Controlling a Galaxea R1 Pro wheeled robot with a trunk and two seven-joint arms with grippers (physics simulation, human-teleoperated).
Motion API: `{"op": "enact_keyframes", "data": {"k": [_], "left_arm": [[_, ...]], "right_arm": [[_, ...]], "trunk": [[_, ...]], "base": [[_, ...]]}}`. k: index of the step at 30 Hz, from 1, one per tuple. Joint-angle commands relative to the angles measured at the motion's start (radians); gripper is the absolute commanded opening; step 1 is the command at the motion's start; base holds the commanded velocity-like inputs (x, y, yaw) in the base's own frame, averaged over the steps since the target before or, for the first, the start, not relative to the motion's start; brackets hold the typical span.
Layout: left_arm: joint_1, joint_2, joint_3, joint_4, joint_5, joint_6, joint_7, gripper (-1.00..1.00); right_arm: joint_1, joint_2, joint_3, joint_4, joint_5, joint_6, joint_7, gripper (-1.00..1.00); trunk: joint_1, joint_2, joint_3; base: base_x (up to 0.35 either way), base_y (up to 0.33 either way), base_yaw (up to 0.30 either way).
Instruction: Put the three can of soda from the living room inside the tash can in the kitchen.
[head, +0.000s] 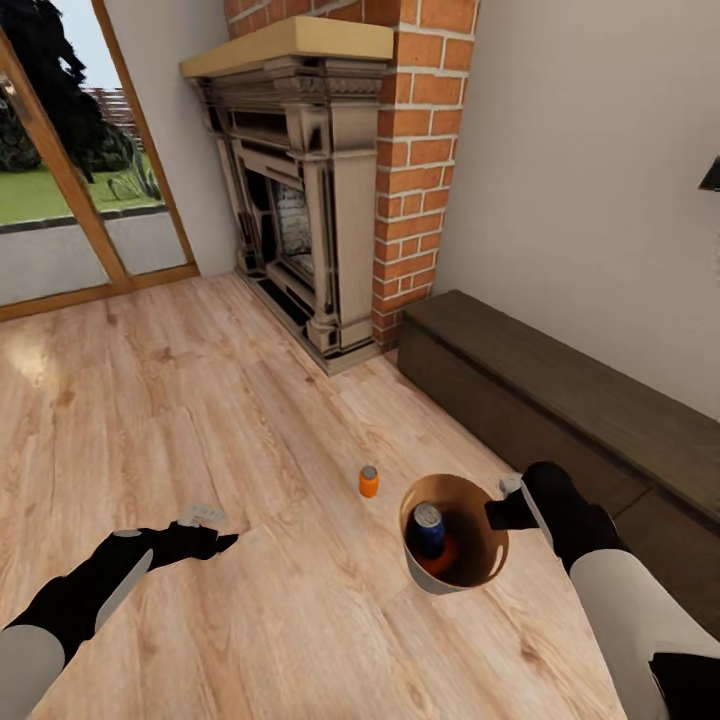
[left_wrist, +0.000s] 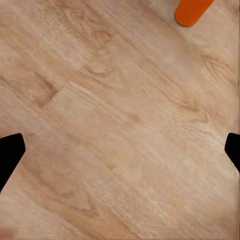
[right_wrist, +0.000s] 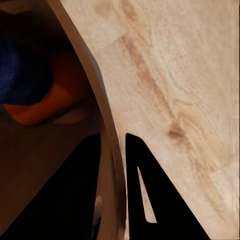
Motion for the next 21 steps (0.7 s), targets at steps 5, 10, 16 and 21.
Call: {"op": "enact_keyframes", "data": {"k": [5,10,16,21], "left_arm": [[0.0,0.0,0.0,0.0,0.0,0.0,0.0,1.0],[0.0,0.0,0.0,0.0,0.0,0.0,0.0,1.0],[0.0,0.0,0.0,0.0,0.004,-0.003,0.0,1.0],[0.0,-0.001,0.0,0.001,0.002,-0.002,0.0,1.0]], "right_arm": [[0.0,0.002,-0.001,0.0,-0.025,0.003,0.006,-1.0],[0.0,0.002,-0.002,0.0,-0.025,0.003,0.006,-1.0],[0.009,0.003,-0.002,0.0,-0.026,0.003,0.006,-1.0],[0.01,0.006,-0.001,0.0,-0.026,0.003,0.006,-1.0]], "trunk": [[0.0,0.0,0.004],[0.0,0.0,0.008],[0.0,0.0,0.012],[0.0,0.0,0.013]], "base": [[0.28,-0.13,-0.198],[0.29,-0.13,-0.179],[0.172,-0.075,-0.133],[0.013,0.161,-0.041]]}}
